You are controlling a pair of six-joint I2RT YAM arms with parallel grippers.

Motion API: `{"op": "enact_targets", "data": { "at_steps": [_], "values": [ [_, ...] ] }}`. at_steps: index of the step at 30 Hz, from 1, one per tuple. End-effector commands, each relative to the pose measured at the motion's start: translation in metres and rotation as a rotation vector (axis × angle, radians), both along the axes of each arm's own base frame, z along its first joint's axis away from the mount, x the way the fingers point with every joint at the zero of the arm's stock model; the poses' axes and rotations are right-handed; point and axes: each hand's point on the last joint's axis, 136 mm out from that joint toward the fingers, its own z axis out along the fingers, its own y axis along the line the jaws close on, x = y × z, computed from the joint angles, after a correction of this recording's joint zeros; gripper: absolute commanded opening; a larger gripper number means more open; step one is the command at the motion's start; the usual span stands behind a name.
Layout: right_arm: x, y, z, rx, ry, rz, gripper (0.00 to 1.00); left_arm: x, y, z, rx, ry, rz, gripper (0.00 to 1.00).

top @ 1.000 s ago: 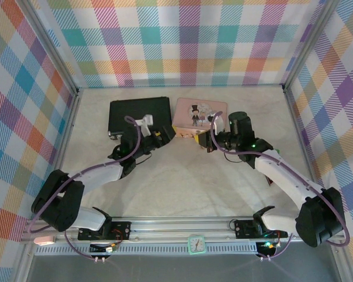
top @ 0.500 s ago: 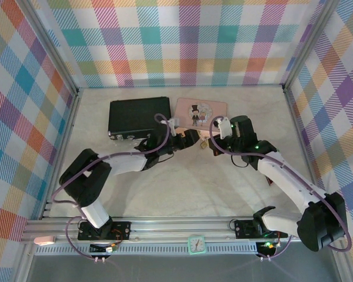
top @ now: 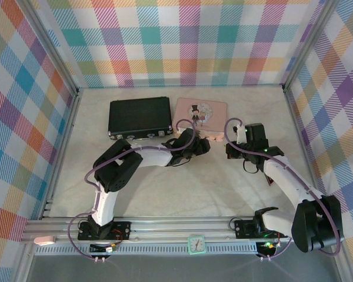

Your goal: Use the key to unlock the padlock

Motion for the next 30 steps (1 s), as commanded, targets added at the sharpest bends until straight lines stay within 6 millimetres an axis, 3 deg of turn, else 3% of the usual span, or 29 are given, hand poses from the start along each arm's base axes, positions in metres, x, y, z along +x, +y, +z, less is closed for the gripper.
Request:
{"op": "enact_targets", "data": {
  "at_steps": [1, 10, 18, 22, 25, 30],
  "values": [
    [0.000, 0.003, 0.012, 0.051, -0.035, 0.002, 0.00, 0.012, 0.003, -0.011, 0.087, -0.044, 0.062, 0.68],
    [0.002, 0.008, 0.016, 0.096, -0.048, 0.006, 0.00, 0.034, -0.010, -0.030, 0.152, -0.061, 0.105, 0.52],
    [0.001, 0.011, 0.006, 0.140, -0.012, -0.009, 0.00, 0.028, -0.008, -0.047, 0.148, -0.032, 0.089, 0.28],
    [-0.001, 0.016, -0.004, 0.184, 0.030, -0.016, 0.00, 0.023, -0.009, -0.044, 0.112, -0.018, 0.065, 0.07],
    [-0.002, 0.025, -0.011, 0.245, 0.067, -0.010, 0.00, 0.020, -0.009, -0.038, 0.061, 0.001, 0.058, 0.01],
    [-0.004, 0.034, -0.026, 0.325, 0.124, -0.006, 0.00, 0.016, -0.010, -0.021, -0.088, 0.046, 0.042, 0.00]
  ]
}}
